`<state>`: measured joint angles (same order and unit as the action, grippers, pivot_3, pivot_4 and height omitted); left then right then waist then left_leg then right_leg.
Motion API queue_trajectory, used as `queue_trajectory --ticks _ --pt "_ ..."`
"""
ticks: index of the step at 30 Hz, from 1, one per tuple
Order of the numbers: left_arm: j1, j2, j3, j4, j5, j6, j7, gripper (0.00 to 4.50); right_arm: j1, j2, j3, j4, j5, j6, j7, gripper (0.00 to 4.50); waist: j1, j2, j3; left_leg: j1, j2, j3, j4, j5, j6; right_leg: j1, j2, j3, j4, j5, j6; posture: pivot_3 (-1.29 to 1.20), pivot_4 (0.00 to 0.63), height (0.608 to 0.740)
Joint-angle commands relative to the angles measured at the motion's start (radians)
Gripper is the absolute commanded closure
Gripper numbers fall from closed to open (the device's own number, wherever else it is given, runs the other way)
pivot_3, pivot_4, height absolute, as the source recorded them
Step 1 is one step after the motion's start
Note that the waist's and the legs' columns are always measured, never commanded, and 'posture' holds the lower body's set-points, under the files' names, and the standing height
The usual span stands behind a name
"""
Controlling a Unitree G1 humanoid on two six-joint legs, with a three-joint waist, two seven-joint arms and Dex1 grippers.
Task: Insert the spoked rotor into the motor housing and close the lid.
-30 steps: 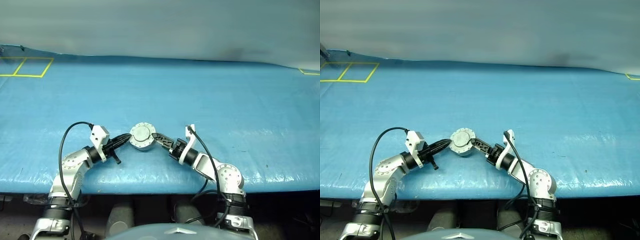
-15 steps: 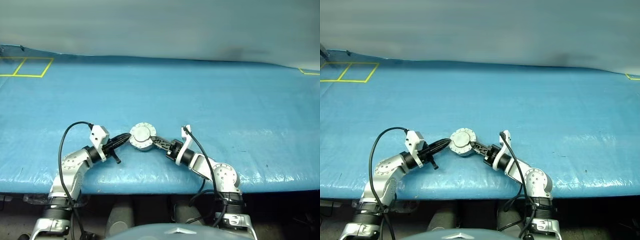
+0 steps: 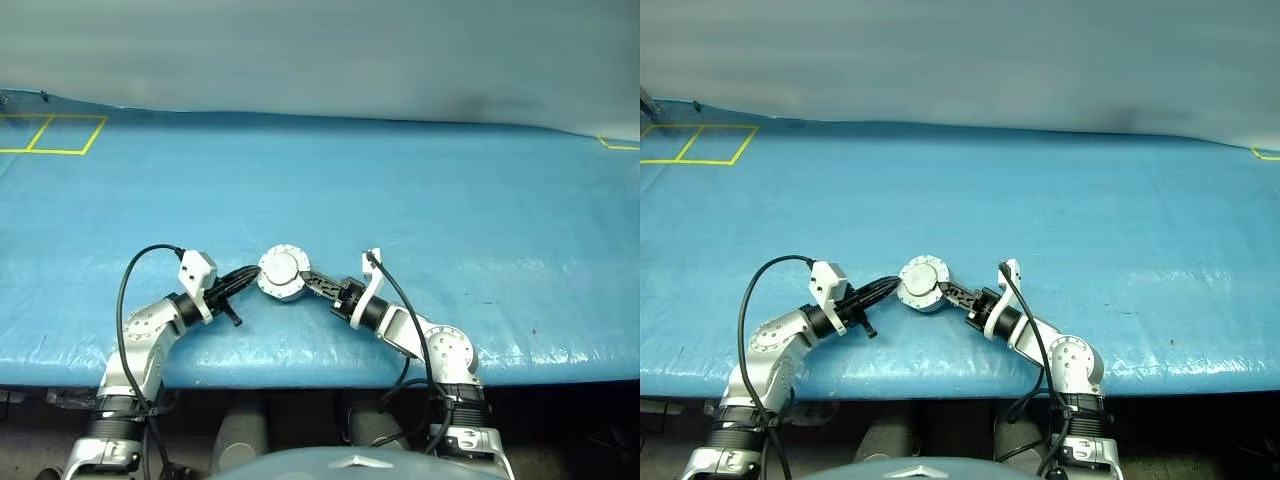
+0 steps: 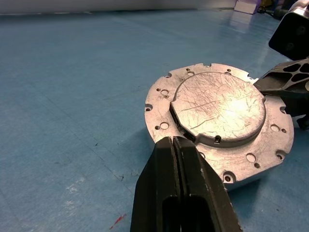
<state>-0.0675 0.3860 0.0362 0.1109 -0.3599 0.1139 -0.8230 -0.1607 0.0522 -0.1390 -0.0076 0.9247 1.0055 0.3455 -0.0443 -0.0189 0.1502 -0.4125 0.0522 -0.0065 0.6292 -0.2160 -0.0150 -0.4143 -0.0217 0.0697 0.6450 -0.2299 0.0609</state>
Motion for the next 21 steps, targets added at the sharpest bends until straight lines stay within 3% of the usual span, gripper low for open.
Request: queue_trajectory --ticks 1,4,8,11,18,19,20,21 --pt "-0.029 -0.058 0.082 -0.037 -0.099 0.143 0.127 4.5 -0.037 0.061 -0.072 0.01 0.068 -0.037 -0.046 3.3 0.001 0.0 0.0 0.0 0.0 0.0 0.0 0.0 0.0 0.0 0.0 0.0 0.0 0.0 0.0 0.0 0.15 0.74" --pt "-0.041 -0.086 0.138 -0.072 -0.185 0.279 0.195 4.5 -0.046 0.072 -0.115 0.01 0.132 -0.059 -0.09 3.3 0.002 0.0 0.0 -0.002 0.0 -0.001 0.002 0.0 0.0 0.0 0.0 0.0 0.0 0.002 0.004 0.0 0.15 0.74" --pt "-0.031 -0.126 0.188 -0.107 -0.3 0.312 0.169 4.5 -0.061 0.08 -0.151 -0.009 0.209 -0.09 -0.144 3.3 0.003 0.0 0.001 -0.003 -0.001 -0.001 0.002 0.0 0.0 -0.001 0.0 0.0 -0.001 0.003 0.005 0.0 0.15 0.74" --pt "-0.028 -0.182 0.224 -0.124 -0.386 0.332 0.173 3.91 -0.096 0.089 -0.188 -0.036 0.279 -0.123 -0.178 3.3 0.003 0.0 0.001 -0.004 -0.001 -0.001 0.002 0.0 0.0 -0.001 0.0 0.0 -0.001 0.004 0.007 0.0 0.15 0.74" --pt "-0.018 -0.259 0.227 -0.159 -0.543 0.436 0.172 1.56 -0.143 0.084 -0.182 -0.093 0.352 -0.145 -0.21 3.3 -0.01 0.001 0.002 -0.004 0.0 -0.002 0.001 0.0 0.0 -0.002 0.002 0.0 -0.001 0.005 0.008 0.0 0.15 0.74" --pt "-0.017 -0.271 0.223 -0.161 -0.572 0.466 0.173 1.56 -0.147 0.084 -0.176 -0.108 0.367 -0.142 -0.207 3.3 -0.011 0.001 0.002 -0.004 0.0 -0.002 0.001 0.0 0.0 -0.002 0.002 0.0 -0.001 0.005 0.008 0.0 0.15 0.74" --pt "-0.017 -0.28 0.222 -0.161 -0.605 0.498 0.18 1.1 -0.15 0.084 -0.169 -0.121 0.379 -0.138 -0.207 3.3 -0.012 0.001 0.002 -0.004 0.0 -0.002 0.001 0.0 0.0 -0.002 0.002 0.0 -0.001 0.005 0.008 0.0 0.15 0.74" --pt "-0.018 -0.287 0.224 -0.161 -0.649 0.537 0.181 1.13 -0.15 0.084 -0.16 -0.133 0.392 -0.133 -0.206 3.3 -0.011 0.002 0.002 -0.004 0.0 -0.002 0.001 0.0 0.0 -0.002 0.002 0.0 -0.001 0.005 0.008 0.0 0.15 0.74"
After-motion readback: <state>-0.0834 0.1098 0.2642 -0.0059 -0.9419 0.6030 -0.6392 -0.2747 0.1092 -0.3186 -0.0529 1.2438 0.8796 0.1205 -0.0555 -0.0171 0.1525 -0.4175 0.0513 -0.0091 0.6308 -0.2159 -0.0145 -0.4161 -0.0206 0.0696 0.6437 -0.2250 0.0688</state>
